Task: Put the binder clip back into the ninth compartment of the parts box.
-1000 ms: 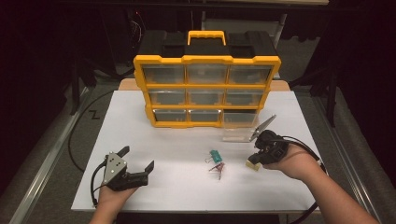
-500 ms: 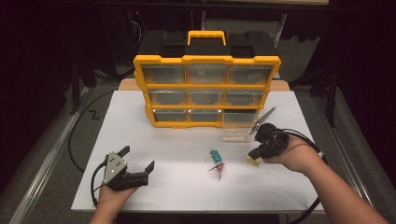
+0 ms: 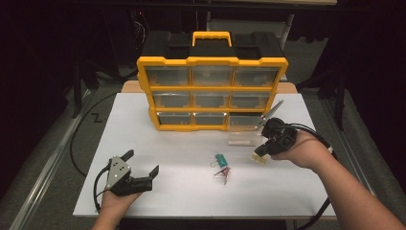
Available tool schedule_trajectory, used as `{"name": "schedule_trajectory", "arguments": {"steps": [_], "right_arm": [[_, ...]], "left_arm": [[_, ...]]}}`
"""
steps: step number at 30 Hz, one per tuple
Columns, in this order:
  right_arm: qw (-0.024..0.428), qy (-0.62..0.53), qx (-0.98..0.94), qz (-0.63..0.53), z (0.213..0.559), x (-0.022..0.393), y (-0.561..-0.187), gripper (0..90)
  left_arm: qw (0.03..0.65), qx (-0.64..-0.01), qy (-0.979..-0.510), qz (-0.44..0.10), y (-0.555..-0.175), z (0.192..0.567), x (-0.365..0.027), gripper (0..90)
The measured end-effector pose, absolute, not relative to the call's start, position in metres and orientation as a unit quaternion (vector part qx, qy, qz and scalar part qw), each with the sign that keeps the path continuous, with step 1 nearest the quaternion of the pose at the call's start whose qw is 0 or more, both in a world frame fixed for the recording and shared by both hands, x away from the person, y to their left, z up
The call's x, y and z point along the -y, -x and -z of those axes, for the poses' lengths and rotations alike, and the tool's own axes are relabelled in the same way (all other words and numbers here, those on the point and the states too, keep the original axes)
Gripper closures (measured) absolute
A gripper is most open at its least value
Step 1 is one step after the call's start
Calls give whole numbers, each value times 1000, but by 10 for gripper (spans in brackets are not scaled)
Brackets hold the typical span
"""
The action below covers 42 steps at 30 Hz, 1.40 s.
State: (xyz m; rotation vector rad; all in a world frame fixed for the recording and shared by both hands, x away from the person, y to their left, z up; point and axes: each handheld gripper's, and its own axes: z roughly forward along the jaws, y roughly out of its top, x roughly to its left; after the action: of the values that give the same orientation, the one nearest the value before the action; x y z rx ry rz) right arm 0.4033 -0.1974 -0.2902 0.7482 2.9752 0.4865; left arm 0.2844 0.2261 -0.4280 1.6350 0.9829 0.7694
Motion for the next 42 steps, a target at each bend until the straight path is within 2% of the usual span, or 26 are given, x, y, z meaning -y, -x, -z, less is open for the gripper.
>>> {"name": "schedule_trajectory", "arguments": {"steps": [42], "right_arm": [[54, -224, -959, -165, 251, 164, -437, 900]], "left_arm": [[519, -404, -682, -319, -285, 428, -226, 4]]}}
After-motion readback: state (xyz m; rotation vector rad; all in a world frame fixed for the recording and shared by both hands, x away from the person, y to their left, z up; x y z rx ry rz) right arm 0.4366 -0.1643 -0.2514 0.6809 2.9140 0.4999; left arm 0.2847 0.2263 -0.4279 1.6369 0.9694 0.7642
